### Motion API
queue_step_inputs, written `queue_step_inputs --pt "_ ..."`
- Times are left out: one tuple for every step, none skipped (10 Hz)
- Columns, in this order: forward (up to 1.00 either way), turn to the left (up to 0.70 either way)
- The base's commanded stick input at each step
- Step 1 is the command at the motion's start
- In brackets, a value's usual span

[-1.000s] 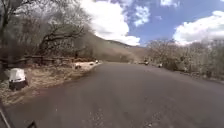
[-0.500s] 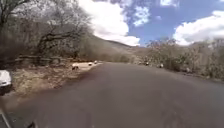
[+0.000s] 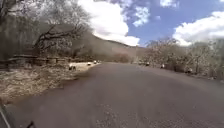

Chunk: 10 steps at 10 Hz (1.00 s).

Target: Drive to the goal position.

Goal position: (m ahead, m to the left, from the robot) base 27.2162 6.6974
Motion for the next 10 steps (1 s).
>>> queue_step_inputs --pt "0.7 0.0" --pt "0.7 0.0" --pt "0.7 0.0" --pt "0.7 0.0" --pt "0.7 0.0" --pt "0.7 0.0" --pt "0.7 0.0" --pt "0.7 0.0" --pt "0.7 0.0" --pt "0.7 0.0"
